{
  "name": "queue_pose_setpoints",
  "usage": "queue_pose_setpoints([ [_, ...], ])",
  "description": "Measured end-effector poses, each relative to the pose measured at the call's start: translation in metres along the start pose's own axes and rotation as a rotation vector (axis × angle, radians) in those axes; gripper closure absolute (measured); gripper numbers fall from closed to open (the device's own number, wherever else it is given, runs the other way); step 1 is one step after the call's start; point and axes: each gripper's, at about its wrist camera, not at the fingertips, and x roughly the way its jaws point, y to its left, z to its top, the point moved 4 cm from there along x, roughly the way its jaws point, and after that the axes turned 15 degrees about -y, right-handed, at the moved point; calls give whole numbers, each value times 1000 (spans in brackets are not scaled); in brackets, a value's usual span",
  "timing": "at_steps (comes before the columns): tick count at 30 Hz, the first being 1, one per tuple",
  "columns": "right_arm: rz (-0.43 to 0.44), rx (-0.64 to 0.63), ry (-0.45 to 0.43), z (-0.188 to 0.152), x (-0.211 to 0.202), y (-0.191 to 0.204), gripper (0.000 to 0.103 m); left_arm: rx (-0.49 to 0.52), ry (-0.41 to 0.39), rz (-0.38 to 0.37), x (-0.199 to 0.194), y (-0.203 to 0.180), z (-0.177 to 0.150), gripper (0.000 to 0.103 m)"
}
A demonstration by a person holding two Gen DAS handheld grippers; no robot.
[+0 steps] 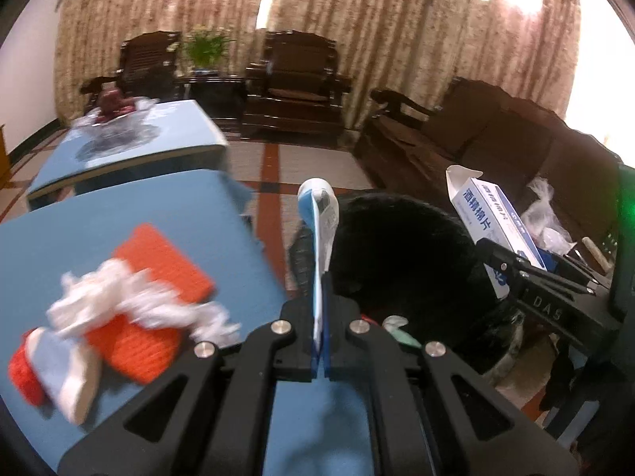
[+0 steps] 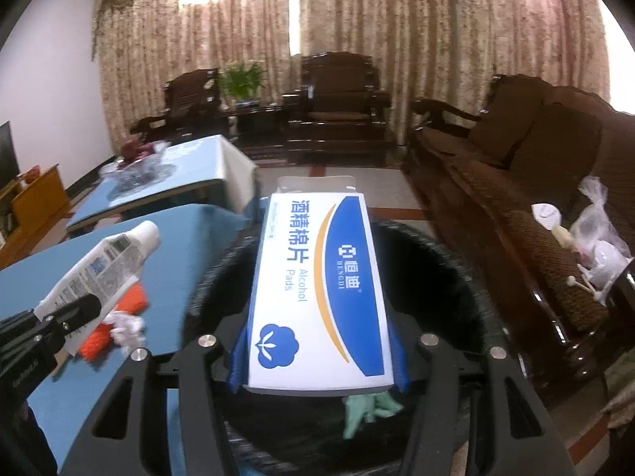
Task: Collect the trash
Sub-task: 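Carry the lotion tube and wipes box over the black bin and release both, then move both tools back over the trash on the table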
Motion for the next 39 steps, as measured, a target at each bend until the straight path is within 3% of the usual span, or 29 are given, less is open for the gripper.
queue_pose_setpoints([
  [11,-80,15,40,-8,33,-68,48,-5,64,-90,72,-58,-5,99],
  [12,-87,14,46,-11,35,-72,44,-22,70,-98,76,-59,-5,94],
  [14,-98,13,52,-14,37,-76,27,-46,76,-100,79,-60,-4,48],
  [18,-116,2,45,-16,35,-81,13,-48,36,-81,70,-54,2,40],
  [21,-97,20,34,-15,29,-73,6,-33,18,-39,57,-39,3,32],
  [26,-43,19,25,-11,20,-43,6,-24,-30,60,21,4,6,16],
  [39,205,-18,25,-12,6,100,6,-36,-95,422,-101,148,-8,14],
])
